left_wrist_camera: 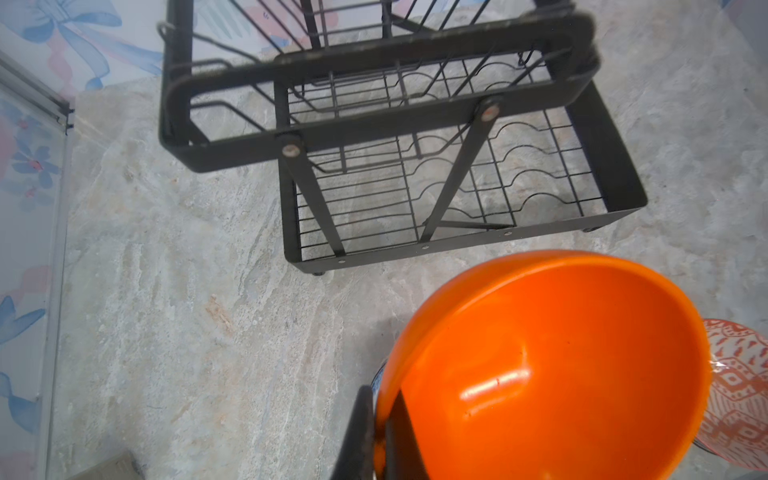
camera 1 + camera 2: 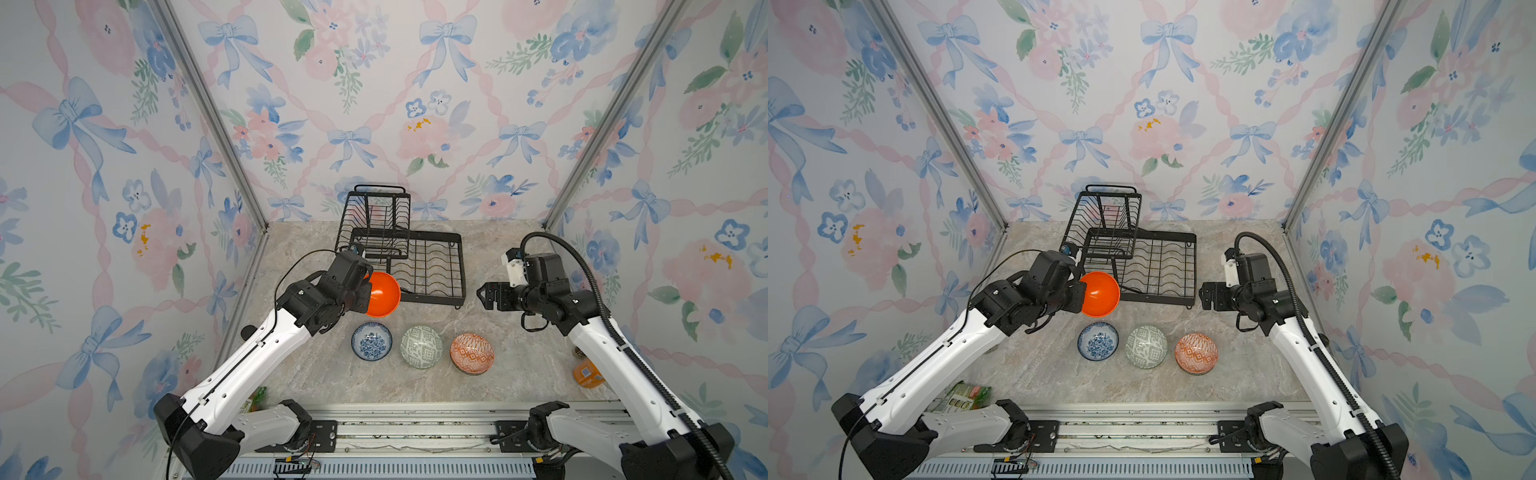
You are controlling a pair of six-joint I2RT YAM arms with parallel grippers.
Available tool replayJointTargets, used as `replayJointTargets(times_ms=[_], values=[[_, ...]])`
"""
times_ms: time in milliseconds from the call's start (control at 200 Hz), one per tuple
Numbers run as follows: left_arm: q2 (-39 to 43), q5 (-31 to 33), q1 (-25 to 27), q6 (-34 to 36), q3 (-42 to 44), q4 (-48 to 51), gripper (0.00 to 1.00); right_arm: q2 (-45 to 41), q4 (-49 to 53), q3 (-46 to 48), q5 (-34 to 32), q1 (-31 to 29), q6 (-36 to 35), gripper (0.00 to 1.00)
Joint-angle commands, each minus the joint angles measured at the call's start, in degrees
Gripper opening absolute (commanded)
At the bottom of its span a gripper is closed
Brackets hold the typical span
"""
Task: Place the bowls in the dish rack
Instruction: 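Lift the orange bowl with the left gripper toward the dish rack, then bring the orange bowl to the right gripper and grasp its rim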
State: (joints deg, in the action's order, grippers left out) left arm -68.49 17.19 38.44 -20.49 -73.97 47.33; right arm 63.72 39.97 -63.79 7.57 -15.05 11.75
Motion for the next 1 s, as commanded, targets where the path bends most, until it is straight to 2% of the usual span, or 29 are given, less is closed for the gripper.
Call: replayJointTargets(times_ms=[0, 175, 290, 420, 535, 760, 995], values=[[-2.07, 1.41, 1.44, 2.78, -1.71, -8.38, 0.0, 1.19, -3.23, -5.87, 4.02, 0.37, -0.77, 0.97], [-7.06, 3.37, 1.56, 7.6, -2.03, -22.76, 0.0, 5.25, -5.66, -15.03, 7.67, -0.11, -0.27, 0.97], [-13.17, 2.23, 1.56, 10.56, -7.61, -25.75, 0.0, 7.38, -6.33, -20.36, 8.6, -1.48, 0.35, 0.97], [-18.18, 0.23, 1.82, 12.89, -13.6, -29.67, 0.0, 9.47, -7.25, -23.84, 7.6, -5.38, 0.63, 0.97], [-22.16, -2.11, 1.83, 14.21, -17.98, -32.59, 0.0, 11.21, -7.87, -24.93, 3.96, -8.73, 0.31, 0.99], [-28.94, -5.14, 1.99, 14.95, -25.92, -32.85, 0.0, 13.48, -9.17, -24.89, -1.52, -10.01, 1.28, 0.89], [-30.45, -6.14, 2.35, 14.6, -26.66, -35.02, 0.0, 16.9, -12.34, -25.28, -6.69, -10.1, 3.05, 0.61]])
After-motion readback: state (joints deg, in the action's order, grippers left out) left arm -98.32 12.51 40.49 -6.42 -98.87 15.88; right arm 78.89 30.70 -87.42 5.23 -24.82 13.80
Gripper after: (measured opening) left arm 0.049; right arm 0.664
